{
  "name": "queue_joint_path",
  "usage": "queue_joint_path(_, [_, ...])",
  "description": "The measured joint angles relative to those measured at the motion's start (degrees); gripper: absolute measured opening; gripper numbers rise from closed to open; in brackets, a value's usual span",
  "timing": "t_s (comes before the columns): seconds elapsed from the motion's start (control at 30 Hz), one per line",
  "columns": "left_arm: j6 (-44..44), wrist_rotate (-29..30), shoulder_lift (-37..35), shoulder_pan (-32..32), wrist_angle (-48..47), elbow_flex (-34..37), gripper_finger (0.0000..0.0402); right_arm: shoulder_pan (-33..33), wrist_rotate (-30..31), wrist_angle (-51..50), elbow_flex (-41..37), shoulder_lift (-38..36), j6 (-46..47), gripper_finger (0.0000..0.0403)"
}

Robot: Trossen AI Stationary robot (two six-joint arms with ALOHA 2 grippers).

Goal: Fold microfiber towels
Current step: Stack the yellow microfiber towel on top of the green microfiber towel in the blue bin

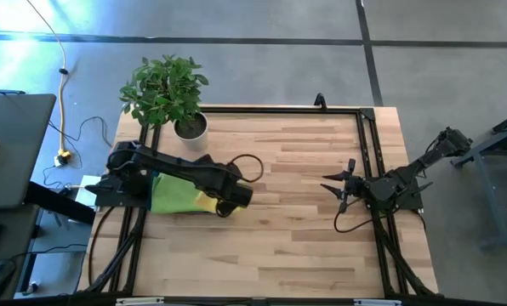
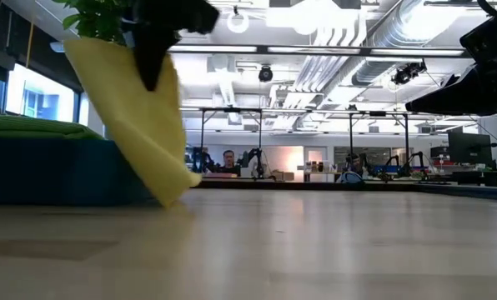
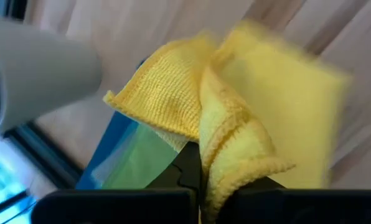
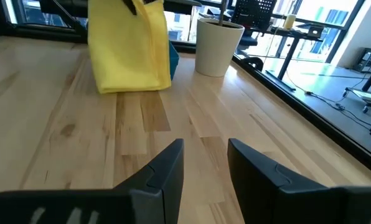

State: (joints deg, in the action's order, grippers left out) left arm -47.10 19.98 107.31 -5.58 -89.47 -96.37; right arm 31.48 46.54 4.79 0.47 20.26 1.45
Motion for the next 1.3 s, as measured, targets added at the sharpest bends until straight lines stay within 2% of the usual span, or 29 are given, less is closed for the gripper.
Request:
queue_joint_path(0.37, [-0.74, -1.88, -16.16, 1.89, -0.64, 16.08, 0.0005, 0.02, 0.00, -0.46, 0.00, -0.03, 0.00, 0.0116])
queue_joint_path(0.73, [-1.29, -7.50, -34.86, 1.93, -0.55, 32.04, 0.0005, 0.02, 0.00, -1.15, 0.00, -0.03, 0.00, 0.0116])
queue_joint_path(0.97, [-4.44, -7.64, -39.76, 1.92, -0.53, 40.10, 0.0008, 0.02, 0.00, -1.15, 0.00, -0.03, 0.00, 0.0116])
queue_joint_path(1.1, [-6.34, -5.64, -39.87, 1.92, -0.29, 40.47, 0.0039, 0.01, 0.00, -1.14, 0.00, -0.03, 0.00, 0.0116])
queue_joint_path(1.3, [-7.82, -1.34, -39.87, 1.81, 2.85, 40.47, 0.0131, 0.01, 0.00, -1.13, 0.00, -0.03, 0.00, 0.0116])
